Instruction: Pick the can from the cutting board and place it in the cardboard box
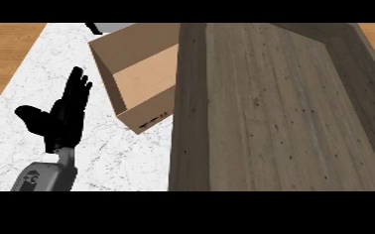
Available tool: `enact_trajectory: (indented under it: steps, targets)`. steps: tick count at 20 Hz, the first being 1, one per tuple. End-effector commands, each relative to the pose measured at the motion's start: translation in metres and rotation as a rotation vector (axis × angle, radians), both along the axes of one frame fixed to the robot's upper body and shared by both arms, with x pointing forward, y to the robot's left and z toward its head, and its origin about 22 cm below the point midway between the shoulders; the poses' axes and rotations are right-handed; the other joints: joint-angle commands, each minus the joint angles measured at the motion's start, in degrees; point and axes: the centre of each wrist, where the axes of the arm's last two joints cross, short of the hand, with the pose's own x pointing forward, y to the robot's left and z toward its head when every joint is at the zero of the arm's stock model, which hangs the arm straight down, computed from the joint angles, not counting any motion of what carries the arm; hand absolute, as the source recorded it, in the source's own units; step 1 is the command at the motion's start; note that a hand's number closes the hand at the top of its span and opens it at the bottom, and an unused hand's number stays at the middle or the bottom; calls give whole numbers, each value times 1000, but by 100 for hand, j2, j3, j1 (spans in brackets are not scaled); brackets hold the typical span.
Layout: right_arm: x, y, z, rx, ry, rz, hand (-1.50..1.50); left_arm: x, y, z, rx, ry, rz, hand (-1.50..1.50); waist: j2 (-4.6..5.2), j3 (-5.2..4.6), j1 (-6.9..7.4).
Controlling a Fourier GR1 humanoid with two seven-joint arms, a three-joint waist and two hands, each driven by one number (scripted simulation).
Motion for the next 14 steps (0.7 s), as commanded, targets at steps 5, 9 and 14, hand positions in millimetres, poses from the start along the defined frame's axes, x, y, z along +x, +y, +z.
enact_trajectory:
  steps: [5, 9, 14]
  targets:
    - [-7, -118, 50, 51, -286, -135, -150, -25, 85, -5, 446, 103, 117, 0, 40, 71, -285]
    - [-6, -141, 97, -656, -379, 114, -150, -30, 93, -16, 461, 168, 112, 0, 59, 45, -304]
    - [-65, -195, 2, -163, -496, -117, -150, -27, 107, -10, 504, 160, 105, 0, 113, 82, -226]
